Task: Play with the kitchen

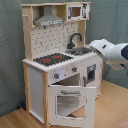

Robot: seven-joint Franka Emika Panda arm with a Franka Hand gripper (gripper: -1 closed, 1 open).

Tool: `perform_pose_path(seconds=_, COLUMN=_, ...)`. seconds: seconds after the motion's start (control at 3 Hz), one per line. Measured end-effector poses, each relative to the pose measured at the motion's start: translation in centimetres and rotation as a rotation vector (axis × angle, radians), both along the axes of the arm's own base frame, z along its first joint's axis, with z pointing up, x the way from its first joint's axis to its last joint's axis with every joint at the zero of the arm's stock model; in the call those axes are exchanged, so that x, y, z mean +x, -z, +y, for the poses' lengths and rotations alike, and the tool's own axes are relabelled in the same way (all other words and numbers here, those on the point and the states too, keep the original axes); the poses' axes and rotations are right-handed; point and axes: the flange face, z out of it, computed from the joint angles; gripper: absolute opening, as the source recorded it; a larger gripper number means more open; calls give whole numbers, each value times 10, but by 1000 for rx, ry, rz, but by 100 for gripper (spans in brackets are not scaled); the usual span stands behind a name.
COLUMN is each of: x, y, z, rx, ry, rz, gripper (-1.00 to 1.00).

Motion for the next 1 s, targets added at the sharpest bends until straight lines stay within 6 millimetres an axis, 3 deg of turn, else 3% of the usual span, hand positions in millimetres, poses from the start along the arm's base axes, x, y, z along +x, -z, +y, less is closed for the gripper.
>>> perform_pose_path(seconds=1.0, x=16, y=-5, z=-65, rx=31, ry=60, rz=207, gripper=100)
